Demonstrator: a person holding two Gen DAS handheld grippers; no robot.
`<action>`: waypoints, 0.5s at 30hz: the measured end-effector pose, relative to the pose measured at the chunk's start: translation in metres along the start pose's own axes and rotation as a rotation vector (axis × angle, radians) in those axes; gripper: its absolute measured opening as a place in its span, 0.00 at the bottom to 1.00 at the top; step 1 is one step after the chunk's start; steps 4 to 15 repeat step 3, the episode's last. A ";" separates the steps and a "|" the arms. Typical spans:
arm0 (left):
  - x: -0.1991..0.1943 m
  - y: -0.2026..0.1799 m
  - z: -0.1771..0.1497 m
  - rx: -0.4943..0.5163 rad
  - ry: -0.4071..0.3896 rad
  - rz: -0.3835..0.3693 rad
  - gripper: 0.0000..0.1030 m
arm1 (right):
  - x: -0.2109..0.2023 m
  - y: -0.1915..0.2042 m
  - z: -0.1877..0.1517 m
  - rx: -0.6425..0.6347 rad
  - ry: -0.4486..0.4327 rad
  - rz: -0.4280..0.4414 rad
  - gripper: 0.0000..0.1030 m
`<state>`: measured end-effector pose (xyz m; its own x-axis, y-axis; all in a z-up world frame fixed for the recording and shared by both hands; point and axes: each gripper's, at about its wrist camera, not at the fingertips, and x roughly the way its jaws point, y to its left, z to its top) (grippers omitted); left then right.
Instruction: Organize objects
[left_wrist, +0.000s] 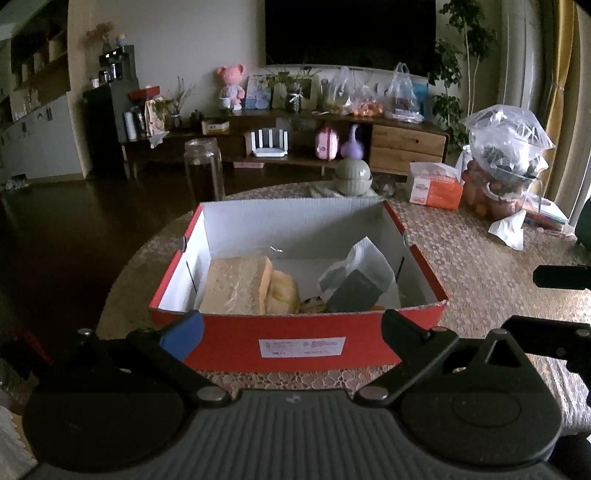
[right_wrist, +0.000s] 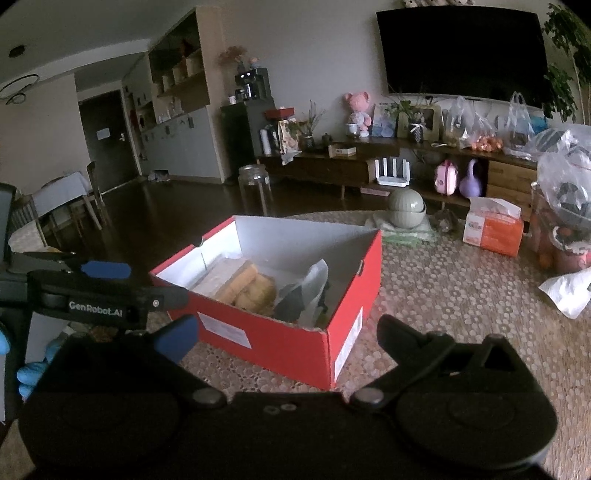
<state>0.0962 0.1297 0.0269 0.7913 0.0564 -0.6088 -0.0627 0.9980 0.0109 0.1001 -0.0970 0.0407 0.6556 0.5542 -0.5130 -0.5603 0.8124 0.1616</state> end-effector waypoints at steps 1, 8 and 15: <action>0.001 -0.001 -0.001 0.001 0.003 0.000 1.00 | 0.000 -0.001 0.000 0.000 0.001 -0.001 1.00; 0.002 -0.002 -0.001 -0.001 0.012 -0.007 1.00 | -0.001 -0.003 -0.002 0.001 0.000 -0.005 1.00; 0.002 -0.002 -0.001 -0.001 0.012 -0.007 1.00 | -0.001 -0.003 -0.002 0.001 0.000 -0.005 1.00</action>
